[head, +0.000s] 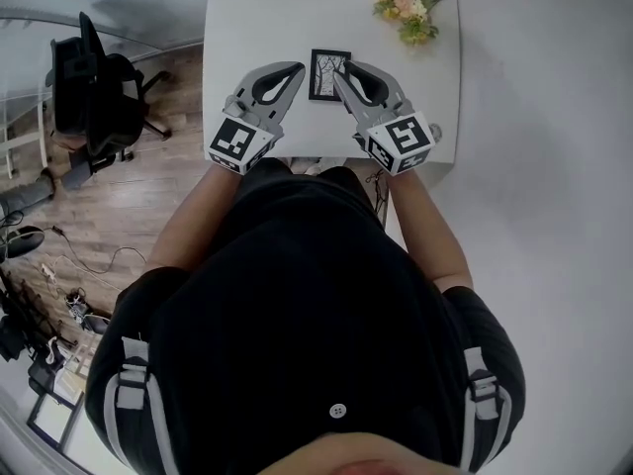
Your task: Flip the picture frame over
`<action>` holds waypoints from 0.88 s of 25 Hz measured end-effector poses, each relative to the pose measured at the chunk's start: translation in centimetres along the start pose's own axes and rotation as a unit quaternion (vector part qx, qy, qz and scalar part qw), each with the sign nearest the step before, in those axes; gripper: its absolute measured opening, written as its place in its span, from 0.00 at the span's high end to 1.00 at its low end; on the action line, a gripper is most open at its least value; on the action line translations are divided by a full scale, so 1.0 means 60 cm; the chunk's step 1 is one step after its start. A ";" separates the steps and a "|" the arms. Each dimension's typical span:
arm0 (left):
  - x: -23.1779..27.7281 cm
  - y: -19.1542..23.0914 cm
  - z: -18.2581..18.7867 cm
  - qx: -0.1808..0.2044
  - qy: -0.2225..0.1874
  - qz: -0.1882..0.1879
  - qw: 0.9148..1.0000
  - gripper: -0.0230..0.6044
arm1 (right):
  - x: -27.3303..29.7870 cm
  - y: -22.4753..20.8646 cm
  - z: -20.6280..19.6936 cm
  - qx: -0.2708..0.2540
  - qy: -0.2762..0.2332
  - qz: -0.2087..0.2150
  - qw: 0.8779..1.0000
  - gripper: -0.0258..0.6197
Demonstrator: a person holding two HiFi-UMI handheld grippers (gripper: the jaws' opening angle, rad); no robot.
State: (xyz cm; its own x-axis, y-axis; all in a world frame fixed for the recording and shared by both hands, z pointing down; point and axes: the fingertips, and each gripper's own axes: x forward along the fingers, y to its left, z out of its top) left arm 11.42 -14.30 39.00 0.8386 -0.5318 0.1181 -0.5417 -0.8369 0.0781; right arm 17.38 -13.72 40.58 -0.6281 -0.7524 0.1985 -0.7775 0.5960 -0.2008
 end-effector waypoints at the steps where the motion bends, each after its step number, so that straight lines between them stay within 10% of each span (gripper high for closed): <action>1: 0.000 -0.002 0.008 0.000 -0.003 -0.002 1.000 0.96 | -0.004 0.003 0.012 -0.006 -0.007 -0.001 1.000 0.83; 22: 0.005 -0.017 0.077 0.017 -0.032 -0.026 0.999 0.96 | -0.028 0.017 0.096 -0.065 -0.055 -0.021 0.996 0.95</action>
State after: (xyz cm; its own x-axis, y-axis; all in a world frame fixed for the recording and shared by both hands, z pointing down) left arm 12.52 -14.20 34.36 0.8680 -0.4939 0.0511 -0.4961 -0.8669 0.0492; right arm 17.85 -13.45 34.51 -0.5926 -0.7998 0.0963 -0.8055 0.5887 -0.0676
